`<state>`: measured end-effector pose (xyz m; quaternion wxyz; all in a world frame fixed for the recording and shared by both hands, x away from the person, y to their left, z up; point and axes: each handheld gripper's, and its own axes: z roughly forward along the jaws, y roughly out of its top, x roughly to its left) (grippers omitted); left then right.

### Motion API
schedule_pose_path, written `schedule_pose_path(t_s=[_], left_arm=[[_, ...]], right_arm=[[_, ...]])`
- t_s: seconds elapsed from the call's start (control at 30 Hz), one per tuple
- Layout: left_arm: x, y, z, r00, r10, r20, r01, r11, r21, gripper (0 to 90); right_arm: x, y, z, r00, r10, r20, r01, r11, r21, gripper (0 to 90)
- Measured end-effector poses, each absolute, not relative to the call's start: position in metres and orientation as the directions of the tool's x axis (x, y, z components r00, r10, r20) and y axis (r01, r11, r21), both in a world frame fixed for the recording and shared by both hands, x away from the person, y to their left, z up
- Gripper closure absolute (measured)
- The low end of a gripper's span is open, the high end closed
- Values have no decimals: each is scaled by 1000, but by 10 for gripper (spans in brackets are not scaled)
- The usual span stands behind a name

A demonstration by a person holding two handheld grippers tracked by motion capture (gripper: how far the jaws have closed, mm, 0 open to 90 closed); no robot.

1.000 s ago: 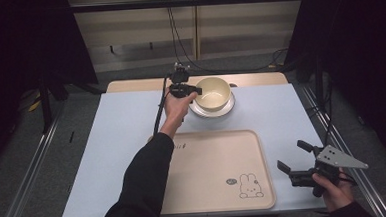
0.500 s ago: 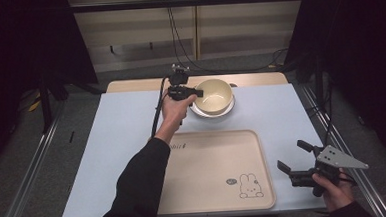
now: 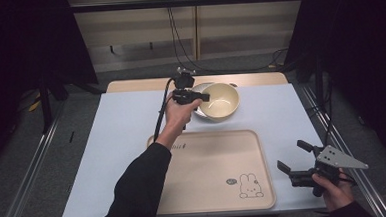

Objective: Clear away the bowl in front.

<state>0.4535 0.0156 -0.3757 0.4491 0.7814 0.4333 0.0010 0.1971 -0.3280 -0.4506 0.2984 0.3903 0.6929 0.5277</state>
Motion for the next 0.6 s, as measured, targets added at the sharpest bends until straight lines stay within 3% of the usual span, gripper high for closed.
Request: schedule_pose_path(t_s=[0.6], left_arm=[[430, -7, -382, 689, 606, -397, 657, -291, 696, 833]], right_arm=[[197, -328, -450, -525, 851, -4, 218, 139, 966, 16]])
